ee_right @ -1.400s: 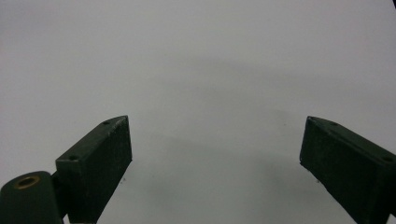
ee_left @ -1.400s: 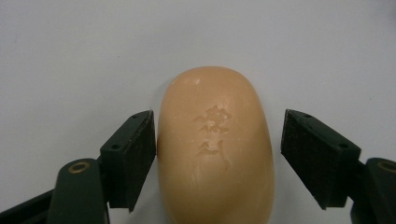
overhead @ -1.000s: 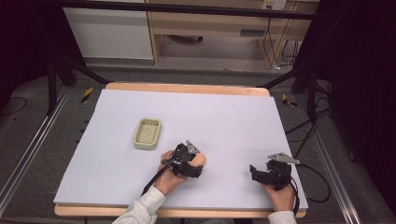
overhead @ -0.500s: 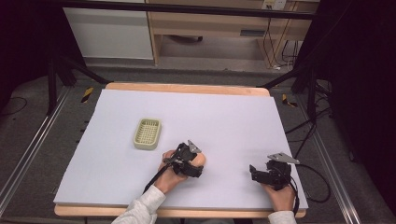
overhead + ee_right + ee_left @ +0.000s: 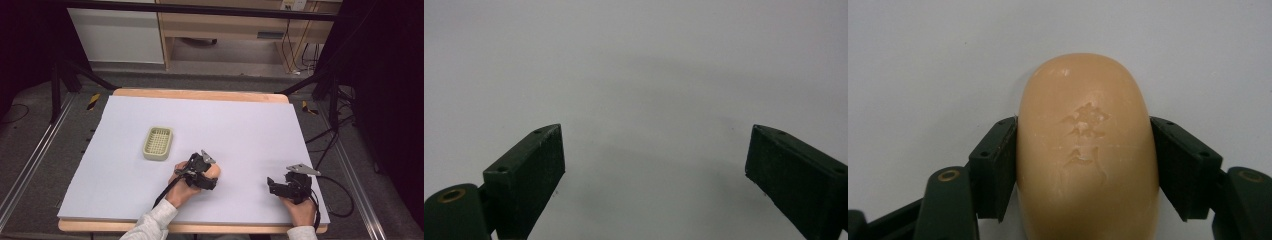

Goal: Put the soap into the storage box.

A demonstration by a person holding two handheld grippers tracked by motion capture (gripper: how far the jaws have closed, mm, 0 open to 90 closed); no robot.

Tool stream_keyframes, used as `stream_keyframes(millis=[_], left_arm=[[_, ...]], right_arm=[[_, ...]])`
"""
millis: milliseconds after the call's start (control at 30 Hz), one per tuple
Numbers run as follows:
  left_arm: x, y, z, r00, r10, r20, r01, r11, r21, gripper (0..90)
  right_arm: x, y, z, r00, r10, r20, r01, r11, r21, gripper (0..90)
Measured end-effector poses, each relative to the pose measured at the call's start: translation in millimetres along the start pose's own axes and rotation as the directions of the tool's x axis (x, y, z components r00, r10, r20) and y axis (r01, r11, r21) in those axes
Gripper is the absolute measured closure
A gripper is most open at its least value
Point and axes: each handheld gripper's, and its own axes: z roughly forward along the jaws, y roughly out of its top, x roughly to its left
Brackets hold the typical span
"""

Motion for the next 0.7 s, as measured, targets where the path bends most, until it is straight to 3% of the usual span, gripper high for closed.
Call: stream_keyframes(millis=[400, 700], left_arm=[[0.8, -1.3, -4.3, 0.9999, -0.005, 0.014, 0.005, 1.0000, 0.005, 31.4], [4.9, -0.9, -19.9, 0.9994, -0.021, 0.027, 0.023, 0.9988, -0.043, 31.4]], right_arm=[[-1.8, -0.2, -0.9, 1.0000, 0.002, -0.002, -0.002, 1.000, 0.001, 9.2], [-2.7, -0.6, -2.0, 0.9999, 0.010, -0.002, -0.010, 1.000, 0.001, 9.2]])
